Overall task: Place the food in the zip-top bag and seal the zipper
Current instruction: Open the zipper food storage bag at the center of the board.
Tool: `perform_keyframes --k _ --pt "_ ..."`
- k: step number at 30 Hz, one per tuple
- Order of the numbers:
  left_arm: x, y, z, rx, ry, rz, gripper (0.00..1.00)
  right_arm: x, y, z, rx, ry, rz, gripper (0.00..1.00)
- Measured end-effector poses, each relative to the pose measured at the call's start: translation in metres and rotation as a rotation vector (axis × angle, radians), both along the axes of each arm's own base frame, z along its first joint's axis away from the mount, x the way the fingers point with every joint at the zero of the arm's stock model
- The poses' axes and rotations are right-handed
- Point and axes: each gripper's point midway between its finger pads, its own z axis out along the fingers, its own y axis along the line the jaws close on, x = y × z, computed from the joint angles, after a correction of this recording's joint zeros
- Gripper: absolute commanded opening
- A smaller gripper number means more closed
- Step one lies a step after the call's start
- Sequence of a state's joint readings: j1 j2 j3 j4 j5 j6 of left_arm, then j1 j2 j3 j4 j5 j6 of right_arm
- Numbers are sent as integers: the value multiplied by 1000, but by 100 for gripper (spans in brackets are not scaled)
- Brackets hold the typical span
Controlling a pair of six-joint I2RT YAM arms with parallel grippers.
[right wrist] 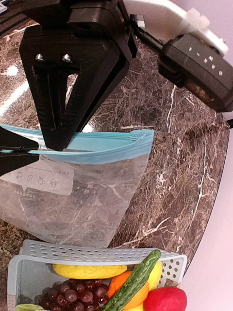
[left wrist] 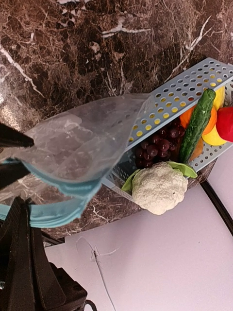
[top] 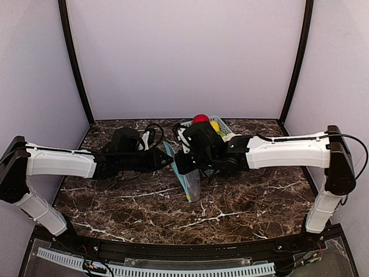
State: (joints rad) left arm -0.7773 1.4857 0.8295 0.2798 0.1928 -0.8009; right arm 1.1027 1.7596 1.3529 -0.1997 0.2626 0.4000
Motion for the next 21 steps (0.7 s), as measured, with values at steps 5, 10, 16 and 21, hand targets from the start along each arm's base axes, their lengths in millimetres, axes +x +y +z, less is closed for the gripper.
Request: perform_keyframes --k 5,10,16,21 --pt "3 4 -3 20 -5 25 1 6 -10 0 -58 -27 -60 0" --pt "4 18 -14 102 3 66 1 15 -29 0 -140 -64 -142 0" --pt "5 38 -11 199 -23 117 1 21 -48 -1 -215 -92 -209 0" --pt "2 41 4 202 -71 95 1 21 -51 0 -217 -82 -231 6"
